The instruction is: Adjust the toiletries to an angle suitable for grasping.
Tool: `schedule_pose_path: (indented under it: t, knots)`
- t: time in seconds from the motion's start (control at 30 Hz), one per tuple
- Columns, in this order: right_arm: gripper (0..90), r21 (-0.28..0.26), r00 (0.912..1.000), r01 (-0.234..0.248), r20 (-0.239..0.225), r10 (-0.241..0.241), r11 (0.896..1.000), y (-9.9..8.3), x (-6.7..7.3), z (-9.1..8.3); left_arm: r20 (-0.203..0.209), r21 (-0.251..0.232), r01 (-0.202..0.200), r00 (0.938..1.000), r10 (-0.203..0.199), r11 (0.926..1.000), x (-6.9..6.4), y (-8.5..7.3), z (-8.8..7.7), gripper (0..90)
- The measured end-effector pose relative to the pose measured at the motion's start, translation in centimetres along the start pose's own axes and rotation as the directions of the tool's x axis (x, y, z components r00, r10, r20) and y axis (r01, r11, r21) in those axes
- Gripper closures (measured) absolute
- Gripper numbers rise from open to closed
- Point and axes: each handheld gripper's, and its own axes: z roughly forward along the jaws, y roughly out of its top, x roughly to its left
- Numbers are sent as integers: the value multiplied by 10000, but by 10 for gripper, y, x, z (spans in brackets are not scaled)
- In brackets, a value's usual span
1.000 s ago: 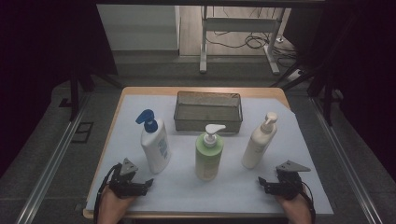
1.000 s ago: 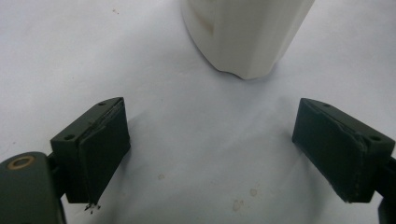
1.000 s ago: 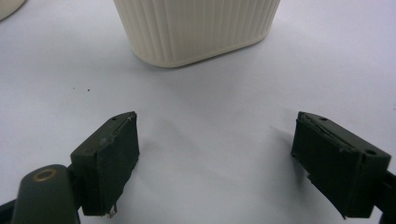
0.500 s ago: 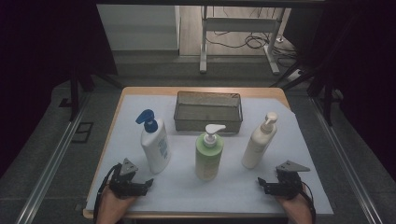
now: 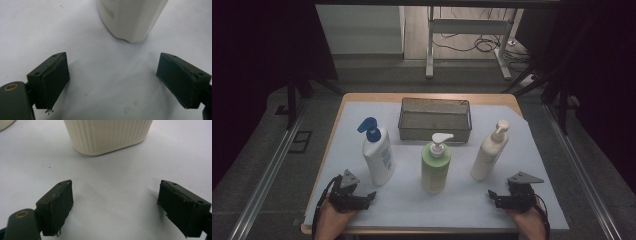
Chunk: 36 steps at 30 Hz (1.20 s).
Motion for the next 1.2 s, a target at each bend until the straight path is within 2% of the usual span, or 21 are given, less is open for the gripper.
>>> schedule_pose_path:
  t: [0.1,0.13,0.3,0.57,0.73,0.83,0.87,0.9,0.97,1.03,1.1,1.13,1.2]
  knots:
    - [159,5,10000,40,-31,-40,10000,0,0,-1,0,14,-13,10000,13,10000,0,0,0,107]
    - [207,13,9999,98,-105,-98,10000,1,1,-2,3,-6,9,10000,-9,10000,0,0,0,107]
    - [224,-109,9999,106,-75,-107,9999,3,2,-4,0,-21,24,10000,-24,10000,0,0,0,107]
    - [265,-175,9992,-307,-249,303,9994,6,-8,-11,-1,-28,26,10000,-26,10000,0,0,0,107]
    - [420,-95,9989,-186,-425,182,9998,9,-10,-12,-3,-34,27,10000,-27,10000,0,0,0,107]
    - [477,-120,9988,-130,-478,124,9998,11,-11,-13,-5,-35,25,10000,-25,10000,0,0,0,107]
    - [547,-166,9983,-157,-566,147,9997,12,-12,-14,-6,-36,26,10000,-26,10000,0,0,0,107]
    - [547,-166,9983,-157,-566,147,9997,12,-12,-14,-6,-36,26,10000,-26,10000,0,0,0,108]
    - [658,-252,9981,-241,-565,226,9994,16,-15,-15,-8,-36,24,10000,-24,10000,0,0,0,108]
    - [717,-356,9977,-273,-629,250,9990,17,-17,-15,-6,-38,25,10000,-25,10000,0,0,0,107]
    - [732,-388,9973,-287,-687,260,9988,18,-18,-15,-4,-38,24,10000,-24,10000,0,0,0,107]
    - [793,-399,9974,-299,-671,272,9988,19,-19,-14,-12,-38,19,10000,-19,10000,0,0,0,107]
    - [843,-522,9976,-350,-620,318,9980,21,-22,-13,-4,-39,27,10000,-27,10000,0,0,0,107]
